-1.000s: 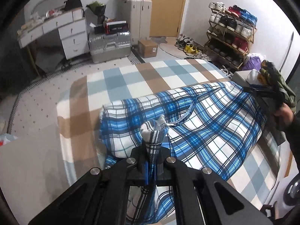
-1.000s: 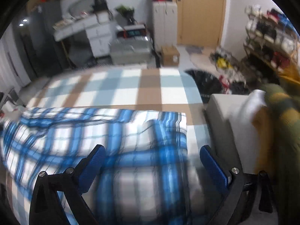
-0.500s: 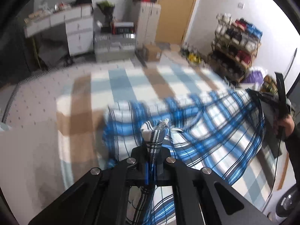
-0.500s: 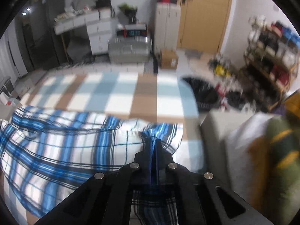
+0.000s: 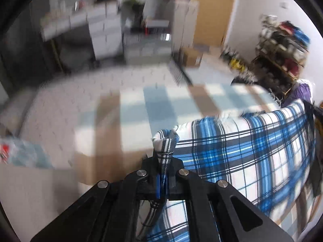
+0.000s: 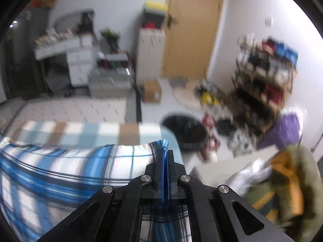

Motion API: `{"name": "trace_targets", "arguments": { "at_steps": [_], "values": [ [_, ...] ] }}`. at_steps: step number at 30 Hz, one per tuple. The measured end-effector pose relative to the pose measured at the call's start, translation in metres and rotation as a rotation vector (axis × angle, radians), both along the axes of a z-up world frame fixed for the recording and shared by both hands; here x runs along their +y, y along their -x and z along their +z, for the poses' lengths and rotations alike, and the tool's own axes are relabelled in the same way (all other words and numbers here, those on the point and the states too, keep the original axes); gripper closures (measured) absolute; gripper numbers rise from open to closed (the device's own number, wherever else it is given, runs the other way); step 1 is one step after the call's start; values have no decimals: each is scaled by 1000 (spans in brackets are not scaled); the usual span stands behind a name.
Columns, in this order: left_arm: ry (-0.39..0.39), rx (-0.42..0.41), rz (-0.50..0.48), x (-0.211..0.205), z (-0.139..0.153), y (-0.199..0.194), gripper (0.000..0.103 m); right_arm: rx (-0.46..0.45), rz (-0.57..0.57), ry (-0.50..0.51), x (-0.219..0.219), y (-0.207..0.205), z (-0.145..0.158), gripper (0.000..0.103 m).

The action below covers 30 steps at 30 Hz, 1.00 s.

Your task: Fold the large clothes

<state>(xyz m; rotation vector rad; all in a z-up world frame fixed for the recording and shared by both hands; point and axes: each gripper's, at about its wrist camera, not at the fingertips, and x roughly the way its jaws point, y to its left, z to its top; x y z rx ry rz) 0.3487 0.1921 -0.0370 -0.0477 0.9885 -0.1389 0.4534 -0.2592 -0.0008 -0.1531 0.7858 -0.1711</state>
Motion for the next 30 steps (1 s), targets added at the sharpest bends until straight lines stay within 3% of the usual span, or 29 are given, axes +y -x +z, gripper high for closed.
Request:
{"name": "trace_targets", "arguments": {
  "at_steps": [3, 5, 6, 7, 9, 11, 14, 16, 20, 24, 26, 29, 30],
  "values": [
    [-15, 98, 43, 0, -39, -13, 99, 162, -21, 49, 3, -20, -49, 101],
    [-40, 120, 52, 0, -49, -14, 94, 197, -4, 110, 6, -27, -72, 98],
    [-40, 128, 53, 1, -47, -13, 88, 212, 8, 144, 7, -28, -78, 95],
    [-61, 138, 76, 4, -44, -10, 69, 217, 8, 184, 6, -28, -82, 87],
    [-103, 134, 142, 13, -32, -1, 36, 172, 6, 184, 1, -18, -74, 74],
    [-53, 82, 158, 28, -14, 17, 35, 120, -10, 121, -9, -3, -56, 47],
    [32, 91, 169, 44, -3, 44, 24, 32, -11, 53, -17, 33, -22, 32],
    [100, 119, 141, 42, -8, 55, 22, 27, 50, 0, -13, 58, -11, 25],
    [194, 237, 56, 23, -40, 76, 22, 56, 108, -13, -7, 108, -18, 25],
    [85, 265, 33, 0, -59, 85, 22, 125, 140, -48, -8, 127, -49, 24],
    [95, 274, 44, -12, -67, 89, 25, 137, 182, -54, -6, 128, -63, 24],
    [-93, 226, 23, -42, -69, 98, 35, 174, 194, -62, -7, 120, -79, 26],
    [-96, 215, 22, -45, -67, 100, 47, 166, 187, -87, -11, 119, -79, 25]
  ]
}}
